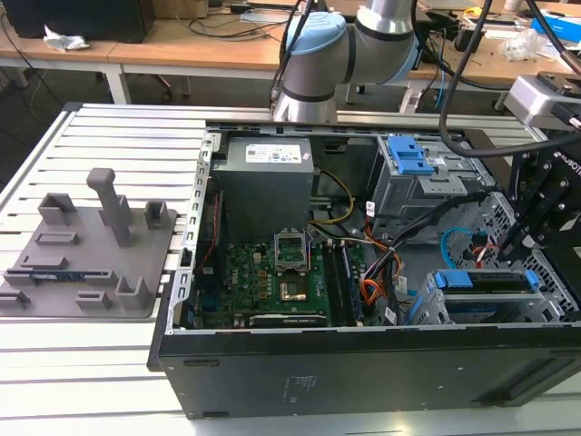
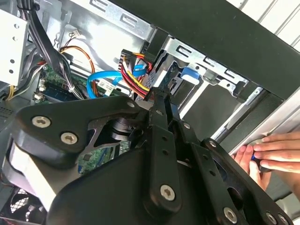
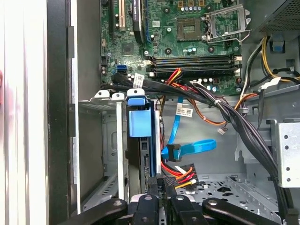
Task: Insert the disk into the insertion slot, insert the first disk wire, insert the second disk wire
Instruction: 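Insert the first disk wire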
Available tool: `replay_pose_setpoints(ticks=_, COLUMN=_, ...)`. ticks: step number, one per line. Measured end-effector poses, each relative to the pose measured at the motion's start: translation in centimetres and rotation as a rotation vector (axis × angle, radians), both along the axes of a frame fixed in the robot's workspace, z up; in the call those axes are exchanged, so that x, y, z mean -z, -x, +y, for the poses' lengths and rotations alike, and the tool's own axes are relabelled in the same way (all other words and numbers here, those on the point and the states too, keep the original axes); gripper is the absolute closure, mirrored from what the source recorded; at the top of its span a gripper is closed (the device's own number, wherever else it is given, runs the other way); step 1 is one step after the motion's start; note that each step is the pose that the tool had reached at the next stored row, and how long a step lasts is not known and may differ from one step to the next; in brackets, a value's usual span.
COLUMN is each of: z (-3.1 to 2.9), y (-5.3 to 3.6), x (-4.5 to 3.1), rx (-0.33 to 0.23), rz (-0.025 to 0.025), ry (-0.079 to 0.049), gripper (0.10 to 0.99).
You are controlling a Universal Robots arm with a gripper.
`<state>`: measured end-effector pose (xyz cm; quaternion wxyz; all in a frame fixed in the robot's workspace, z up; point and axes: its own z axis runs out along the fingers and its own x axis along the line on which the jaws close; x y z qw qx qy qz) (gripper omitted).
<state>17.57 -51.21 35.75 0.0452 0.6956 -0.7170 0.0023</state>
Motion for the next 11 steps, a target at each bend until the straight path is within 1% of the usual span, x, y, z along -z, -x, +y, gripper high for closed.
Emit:
replay_pose_setpoints(ticks=4, z=-0.26, y=0.00, x=0.05, rx=-0.027, rz=-0.0002, ry=0.000, gripper=0.922)
replay_pose_setpoints(ticks=11, z=-0.29, y=0.00, x=0.06, rx=-0.028, rz=-0.0002, ry=0.000, gripper=0.922)
